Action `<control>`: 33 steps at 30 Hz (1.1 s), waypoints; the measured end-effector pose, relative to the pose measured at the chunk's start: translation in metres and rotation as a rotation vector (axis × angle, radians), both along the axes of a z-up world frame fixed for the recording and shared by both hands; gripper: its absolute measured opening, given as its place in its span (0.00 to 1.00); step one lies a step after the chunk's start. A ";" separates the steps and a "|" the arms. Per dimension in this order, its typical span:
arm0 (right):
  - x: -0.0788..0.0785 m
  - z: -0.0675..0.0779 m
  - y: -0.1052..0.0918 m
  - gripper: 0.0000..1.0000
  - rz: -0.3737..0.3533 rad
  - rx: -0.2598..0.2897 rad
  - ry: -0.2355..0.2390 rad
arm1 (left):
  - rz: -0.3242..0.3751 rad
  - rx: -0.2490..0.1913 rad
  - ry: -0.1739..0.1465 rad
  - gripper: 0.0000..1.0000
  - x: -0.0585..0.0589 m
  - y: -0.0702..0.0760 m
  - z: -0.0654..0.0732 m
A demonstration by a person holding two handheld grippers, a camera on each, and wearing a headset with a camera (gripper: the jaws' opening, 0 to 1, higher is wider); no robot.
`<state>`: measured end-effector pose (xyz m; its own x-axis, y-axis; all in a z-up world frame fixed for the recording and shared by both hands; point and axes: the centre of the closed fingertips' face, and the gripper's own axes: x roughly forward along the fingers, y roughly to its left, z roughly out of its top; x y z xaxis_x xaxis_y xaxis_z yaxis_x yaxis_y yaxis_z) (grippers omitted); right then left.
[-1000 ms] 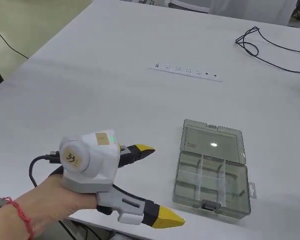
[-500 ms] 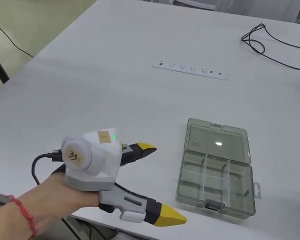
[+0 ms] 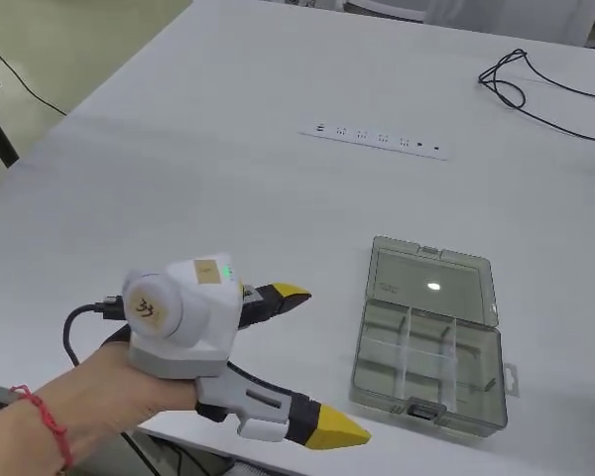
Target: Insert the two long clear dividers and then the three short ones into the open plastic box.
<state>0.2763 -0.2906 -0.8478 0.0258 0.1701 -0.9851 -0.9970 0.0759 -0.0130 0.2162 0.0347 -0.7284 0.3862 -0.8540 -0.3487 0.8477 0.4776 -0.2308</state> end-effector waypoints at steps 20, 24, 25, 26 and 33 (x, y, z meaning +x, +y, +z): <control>-0.004 0.051 0.049 0.33 -0.021 0.139 -0.161 | 0.006 -0.022 0.001 0.98 0.004 -0.004 0.011; -0.004 0.074 0.069 0.33 -0.024 0.185 -0.205 | 0.016 -0.040 0.008 0.96 0.009 -0.007 0.017; -0.005 0.079 0.073 0.33 -0.025 0.192 -0.214 | 0.019 -0.046 0.010 0.95 0.010 -0.007 0.019; -0.005 0.087 0.080 0.33 -0.021 0.206 -0.231 | 0.023 -0.052 0.013 0.95 0.011 -0.009 0.021; -0.010 0.126 0.114 0.33 -0.024 0.276 -0.298 | 0.049 -0.098 0.058 0.88 0.018 -0.021 0.034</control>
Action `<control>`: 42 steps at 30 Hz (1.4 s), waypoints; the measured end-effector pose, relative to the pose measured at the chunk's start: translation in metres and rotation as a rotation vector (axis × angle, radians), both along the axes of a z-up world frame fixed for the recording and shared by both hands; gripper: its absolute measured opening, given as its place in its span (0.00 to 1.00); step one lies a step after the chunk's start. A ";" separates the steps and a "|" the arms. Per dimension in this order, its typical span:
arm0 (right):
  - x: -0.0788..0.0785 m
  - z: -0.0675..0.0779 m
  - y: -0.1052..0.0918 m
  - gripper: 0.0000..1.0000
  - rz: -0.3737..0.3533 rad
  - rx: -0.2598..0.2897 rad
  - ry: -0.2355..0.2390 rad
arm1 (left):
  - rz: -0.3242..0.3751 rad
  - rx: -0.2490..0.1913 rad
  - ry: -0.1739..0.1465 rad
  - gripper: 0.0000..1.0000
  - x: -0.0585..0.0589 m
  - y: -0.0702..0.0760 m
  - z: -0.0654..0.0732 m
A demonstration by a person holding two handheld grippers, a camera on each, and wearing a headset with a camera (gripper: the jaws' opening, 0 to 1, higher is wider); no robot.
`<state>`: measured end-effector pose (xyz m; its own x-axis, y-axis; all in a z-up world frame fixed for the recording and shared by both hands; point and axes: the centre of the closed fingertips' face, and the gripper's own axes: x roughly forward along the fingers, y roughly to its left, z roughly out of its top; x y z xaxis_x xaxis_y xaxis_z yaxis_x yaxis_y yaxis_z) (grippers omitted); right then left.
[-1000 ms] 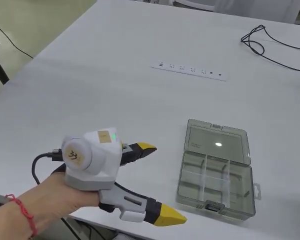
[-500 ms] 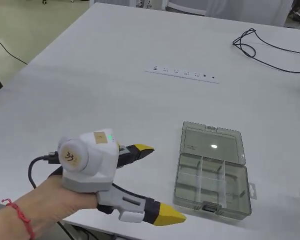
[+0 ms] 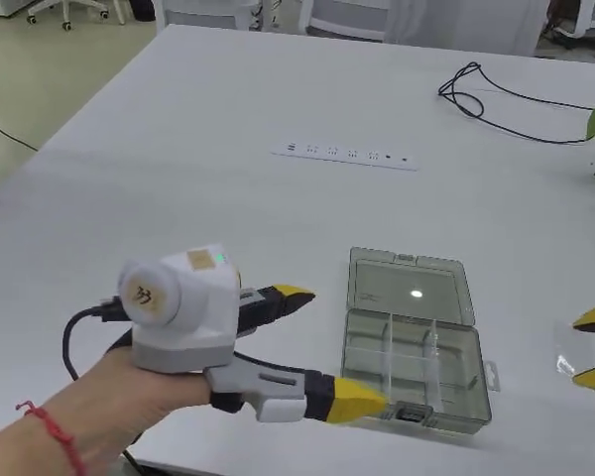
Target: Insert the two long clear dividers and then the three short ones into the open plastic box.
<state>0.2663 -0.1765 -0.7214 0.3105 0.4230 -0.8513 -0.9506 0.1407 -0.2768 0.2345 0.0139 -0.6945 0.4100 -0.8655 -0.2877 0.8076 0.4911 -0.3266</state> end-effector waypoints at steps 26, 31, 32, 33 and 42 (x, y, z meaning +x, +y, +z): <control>-0.046 0.047 0.093 0.33 0.086 0.011 -0.131 | -0.015 -0.219 0.319 0.36 -0.013 -0.076 0.027; -0.048 0.050 0.103 0.33 0.095 0.014 -0.138 | -0.020 -0.246 0.370 0.26 -0.016 -0.083 0.024; -0.048 0.050 0.104 0.33 0.096 0.013 -0.139 | -0.023 -0.246 0.377 0.25 -0.017 -0.084 0.023; -0.048 0.051 0.105 0.33 0.097 0.013 -0.140 | -0.021 -0.246 0.382 0.23 -0.017 -0.084 0.022; -0.050 0.052 0.111 0.33 0.121 -0.005 -0.148 | -0.006 -0.287 0.426 0.10 -0.016 -0.083 0.022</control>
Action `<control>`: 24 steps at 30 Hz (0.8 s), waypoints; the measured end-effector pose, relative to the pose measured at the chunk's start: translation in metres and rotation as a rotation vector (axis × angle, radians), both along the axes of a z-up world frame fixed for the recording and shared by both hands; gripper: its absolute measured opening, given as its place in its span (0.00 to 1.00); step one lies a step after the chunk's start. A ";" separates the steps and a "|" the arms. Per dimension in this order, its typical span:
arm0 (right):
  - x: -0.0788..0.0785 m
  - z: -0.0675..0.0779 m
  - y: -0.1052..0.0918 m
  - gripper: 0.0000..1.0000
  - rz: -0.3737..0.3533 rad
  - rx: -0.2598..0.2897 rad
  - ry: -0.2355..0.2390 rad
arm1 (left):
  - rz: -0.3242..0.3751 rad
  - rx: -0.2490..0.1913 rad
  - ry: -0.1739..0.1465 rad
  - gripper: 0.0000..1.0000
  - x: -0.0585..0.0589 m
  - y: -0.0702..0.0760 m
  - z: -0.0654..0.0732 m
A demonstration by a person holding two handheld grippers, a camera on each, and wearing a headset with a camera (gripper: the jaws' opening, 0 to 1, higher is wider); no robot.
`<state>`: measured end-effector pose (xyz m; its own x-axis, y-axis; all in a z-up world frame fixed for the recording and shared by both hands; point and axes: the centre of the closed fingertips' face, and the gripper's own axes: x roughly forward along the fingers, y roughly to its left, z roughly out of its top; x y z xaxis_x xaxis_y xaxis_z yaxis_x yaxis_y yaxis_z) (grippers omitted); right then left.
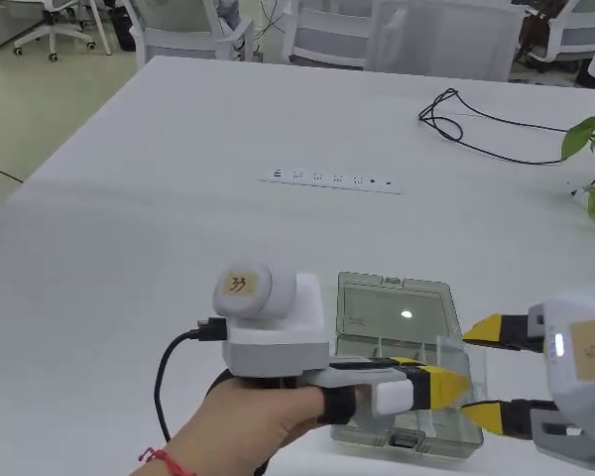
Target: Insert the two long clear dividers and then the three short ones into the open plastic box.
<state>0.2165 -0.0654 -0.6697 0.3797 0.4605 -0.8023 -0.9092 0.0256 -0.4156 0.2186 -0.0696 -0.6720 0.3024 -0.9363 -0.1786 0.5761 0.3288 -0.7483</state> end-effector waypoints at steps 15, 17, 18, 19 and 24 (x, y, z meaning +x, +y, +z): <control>-0.002 -0.001 0.001 0.33 0.009 -0.013 -0.002 | -0.009 -0.029 0.010 0.00 -0.002 -0.002 0.002; -0.002 -0.002 0.001 0.33 0.011 -0.013 -0.003 | -0.006 -0.028 0.010 0.00 -0.002 -0.002 0.001; -0.002 -0.003 0.001 0.33 0.012 -0.014 -0.003 | -0.004 -0.027 0.013 0.00 -0.002 -0.002 0.000; -0.002 -0.003 0.002 0.33 0.013 -0.016 -0.007 | 0.002 -0.026 0.013 0.00 -0.002 -0.001 0.000; 0.000 0.000 0.004 0.33 0.018 -0.005 -0.011 | 0.007 0.004 -0.001 0.00 -0.002 0.003 -0.004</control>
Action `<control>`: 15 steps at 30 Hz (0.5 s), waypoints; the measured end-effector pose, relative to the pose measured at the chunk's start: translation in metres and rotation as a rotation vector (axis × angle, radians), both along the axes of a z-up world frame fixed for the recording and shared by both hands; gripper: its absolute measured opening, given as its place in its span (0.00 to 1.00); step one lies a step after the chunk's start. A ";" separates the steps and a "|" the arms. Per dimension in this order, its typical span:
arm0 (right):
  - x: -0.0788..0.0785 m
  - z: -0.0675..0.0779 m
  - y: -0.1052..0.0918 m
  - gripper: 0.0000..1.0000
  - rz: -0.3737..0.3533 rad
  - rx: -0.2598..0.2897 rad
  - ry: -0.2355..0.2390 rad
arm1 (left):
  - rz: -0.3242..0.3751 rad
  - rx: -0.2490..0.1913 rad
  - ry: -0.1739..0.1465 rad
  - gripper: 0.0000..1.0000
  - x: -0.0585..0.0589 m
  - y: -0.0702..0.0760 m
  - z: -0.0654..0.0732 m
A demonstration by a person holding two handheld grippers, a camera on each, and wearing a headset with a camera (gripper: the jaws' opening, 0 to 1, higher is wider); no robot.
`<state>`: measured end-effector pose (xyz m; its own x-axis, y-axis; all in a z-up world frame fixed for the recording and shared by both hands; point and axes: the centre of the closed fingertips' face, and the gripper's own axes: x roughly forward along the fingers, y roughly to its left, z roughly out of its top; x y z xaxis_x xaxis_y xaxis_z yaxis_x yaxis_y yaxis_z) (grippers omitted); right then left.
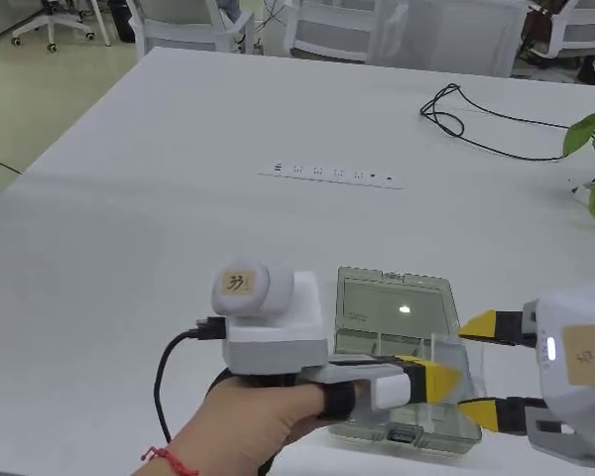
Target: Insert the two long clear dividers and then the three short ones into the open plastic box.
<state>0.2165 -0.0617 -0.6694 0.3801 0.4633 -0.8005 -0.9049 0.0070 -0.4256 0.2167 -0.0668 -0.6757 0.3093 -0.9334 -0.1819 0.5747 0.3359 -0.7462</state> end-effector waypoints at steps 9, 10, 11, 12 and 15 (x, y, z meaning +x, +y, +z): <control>0.001 0.020 0.001 0.28 -0.005 0.173 0.195 | -0.100 0.051 -0.220 0.00 -0.009 0.001 0.005; -0.002 0.021 0.002 0.27 -0.003 0.198 0.247 | -0.119 0.047 -0.250 0.00 -0.011 0.000 0.008; -0.004 0.022 0.002 0.25 0.007 0.208 0.276 | -0.133 0.047 -0.271 0.00 -0.013 0.000 0.008; -0.006 0.023 0.002 0.21 0.019 0.216 0.299 | -0.159 0.055 -0.324 0.00 -0.016 0.000 0.010; -0.015 0.025 0.004 0.18 0.072 0.236 0.398 | -0.223 0.065 -0.397 0.00 -0.024 -0.001 0.012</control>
<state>0.2010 -0.0582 -0.6446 0.0249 0.6645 -0.7469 -0.9992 -0.0073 -0.0398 0.1923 -0.0676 -0.6639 0.1600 -0.9757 -0.1499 0.8754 0.2104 -0.4352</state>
